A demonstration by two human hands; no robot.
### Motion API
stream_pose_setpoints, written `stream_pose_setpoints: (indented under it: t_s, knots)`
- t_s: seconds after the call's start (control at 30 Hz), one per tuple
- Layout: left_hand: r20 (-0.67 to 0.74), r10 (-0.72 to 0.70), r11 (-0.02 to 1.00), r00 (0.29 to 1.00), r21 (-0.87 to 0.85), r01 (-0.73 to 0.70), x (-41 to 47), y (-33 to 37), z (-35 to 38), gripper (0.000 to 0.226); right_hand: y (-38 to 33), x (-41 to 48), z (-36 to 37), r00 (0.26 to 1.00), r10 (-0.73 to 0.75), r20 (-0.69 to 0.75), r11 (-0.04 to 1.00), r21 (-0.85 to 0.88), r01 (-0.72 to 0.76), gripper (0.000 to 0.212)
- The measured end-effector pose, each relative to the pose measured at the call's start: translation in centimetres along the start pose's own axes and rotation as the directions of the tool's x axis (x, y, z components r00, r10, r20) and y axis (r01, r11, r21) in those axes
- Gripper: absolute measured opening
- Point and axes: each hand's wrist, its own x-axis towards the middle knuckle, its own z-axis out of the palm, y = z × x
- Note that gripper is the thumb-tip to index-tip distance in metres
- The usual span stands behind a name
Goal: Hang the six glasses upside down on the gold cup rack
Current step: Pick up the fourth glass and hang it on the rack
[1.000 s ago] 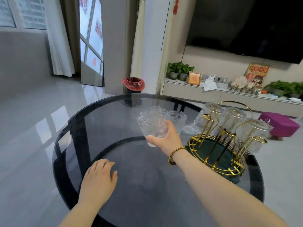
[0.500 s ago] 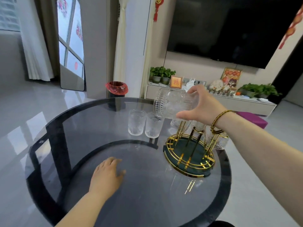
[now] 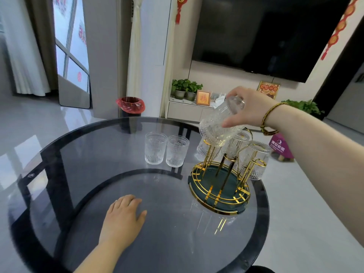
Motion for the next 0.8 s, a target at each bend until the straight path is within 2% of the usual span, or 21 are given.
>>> stream_pose_setpoints:
  t_s: [0.1,0.27,0.8]
  knots:
    - [0.003,0.003,1.000,1.000,0.007,-0.003,0.0,0.0,0.0,0.042,-0.2,0.4,0.9,0.999,-0.029,0.042,0.997,-0.067,0.032,0.079]
    - [-0.006,0.008,1.000,1.000,0.006,-0.008,0.0,0.1,-0.1,0.042,-0.3,0.7,3.6,0.996,-0.016,0.093,0.997,-0.076,0.023,0.086]
    - [-0.032,0.001,1.000,0.999,-0.012,-0.001,0.0,0.2,0.2,0.038,1.5,1.5,9.7,0.986,0.063,0.156,0.998,-0.035,-0.058,0.079]
